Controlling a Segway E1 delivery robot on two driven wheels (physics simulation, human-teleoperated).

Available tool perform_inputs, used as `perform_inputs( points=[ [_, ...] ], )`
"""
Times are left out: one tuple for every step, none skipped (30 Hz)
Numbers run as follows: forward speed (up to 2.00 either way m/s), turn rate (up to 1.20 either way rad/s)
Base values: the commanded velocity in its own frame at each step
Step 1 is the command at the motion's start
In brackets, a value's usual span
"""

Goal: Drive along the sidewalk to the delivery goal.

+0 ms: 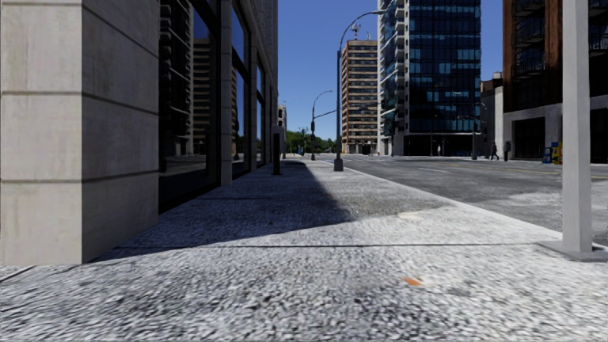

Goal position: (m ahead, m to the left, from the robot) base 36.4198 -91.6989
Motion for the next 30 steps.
perform_inputs(
  points=[
    [2.00,0.00],
    [2.00,0.00],
    [2.00,0.00],
    [2.00,0.00],
    [2.00,0.00],
    [2.00,0.00],
    [2.00,0.00],
    [2.00,0.00],
    [2.00,0.00],
    [2.00,0.00],
    [2.00,0.00],
    [2.00,0.00],
    [2.00,0.00],
    [2.00,0.00],
    [2.00,0.00],
    [2.00,0.00],
    [2.00,0.00],
    [2.00,0.00],
    [2.00,0.00],
    [2.00,0.00],
    [2.00,0.00],
    [2.00,0.00],
    [2.00,0.00],
    [2.00,0.00],
    [2.00,0.00],
    [2.00,0.00],
    [2.00,0.00],
    [2.00,0.00],
    [2.00,0.00],
    [2.00,0.00]
  ],
)
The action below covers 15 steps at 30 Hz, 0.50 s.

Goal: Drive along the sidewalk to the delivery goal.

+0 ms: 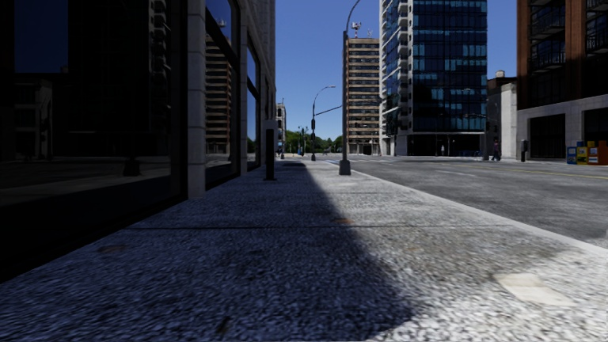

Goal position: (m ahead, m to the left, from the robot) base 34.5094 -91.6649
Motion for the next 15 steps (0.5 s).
perform_inputs(
  points=[
    [2.00,0.00],
    [2.00,0.00],
    [2.00,0.00],
    [2.00,0.00],
    [2.00,0.00],
    [2.00,0.00],
    [2.00,0.00],
    [2.00,0.00],
    [2.00,0.00],
    [2.00,0.00],
    [2.00,0.00],
    [2.00,0.00],
    [2.00,0.00],
    [2.00,0.00],
    [2.00,0.00]
  ],
)
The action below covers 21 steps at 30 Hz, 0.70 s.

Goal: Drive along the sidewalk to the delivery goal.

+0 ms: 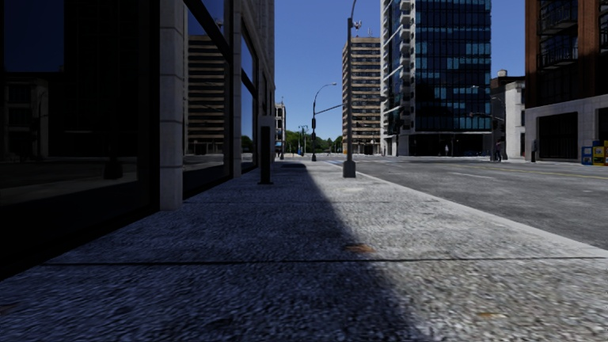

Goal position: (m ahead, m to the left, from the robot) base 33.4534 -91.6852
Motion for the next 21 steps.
perform_inputs(
  points=[
    [2.00,0.00],
    [2.00,0.00],
    [2.00,0.00],
    [2.00,0.00],
    [2.00,0.00],
    [2.00,0.00],
    [2.00,0.00],
    [2.00,0.00],
    [2.00,0.00],
    [2.00,0.00],
    [2.00,0.00],
    [2.00,0.00],
    [2.00,0.00],
    [2.00,0.00],
    [2.00,0.00],
    [2.00,0.00],
    [2.00,0.00],
    [2.00,0.00],
    [2.00,0.00],
    [2.00,0.00],
    [2.00,0.00]
  ],
)
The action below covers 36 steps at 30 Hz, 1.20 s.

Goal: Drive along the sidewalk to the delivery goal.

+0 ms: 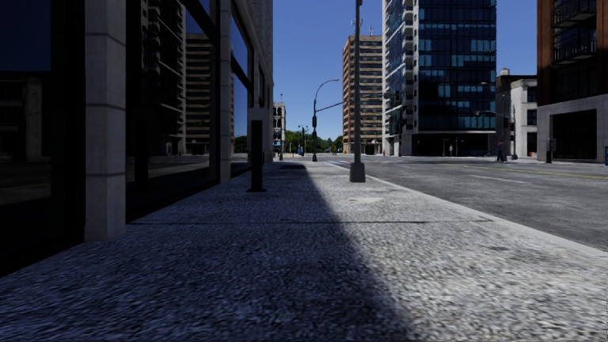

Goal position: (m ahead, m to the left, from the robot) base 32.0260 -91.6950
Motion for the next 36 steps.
perform_inputs(
  points=[
    [2.00,0.00],
    [2.00,0.00],
    [2.00,0.00],
    [2.00,0.00],
    [2.00,0.00],
    [2.00,0.00],
    [2.00,0.00],
    [2.00,0.00],
    [2.00,0.00],
    [2.00,0.00],
    [2.00,0.00],
    [2.00,0.00],
    [2.00,0.00],
    [2.00,0.00],
    [2.00,0.00],
    [2.00,0.00],
    [2.00,0.00],
    [2.00,0.00],
    [2.00,0.00],
    [2.00,0.00],
    [2.00,0.00],
    [2.00,0.00],
    [2.00,0.00],
    [2.00,0.00],
    [2.00,0.00],
    [2.00,0.00],
    [2.00,0.00],
    [2.00,0.00],
    [2.00,0.00],
    [2.00,0.00],
    [2.00,0.00],
    [2.00,0.00],
    [2.00,0.00],
    [2.00,0.00],
    [2.00,0.00],
    [2.00,0.00]
  ],
)
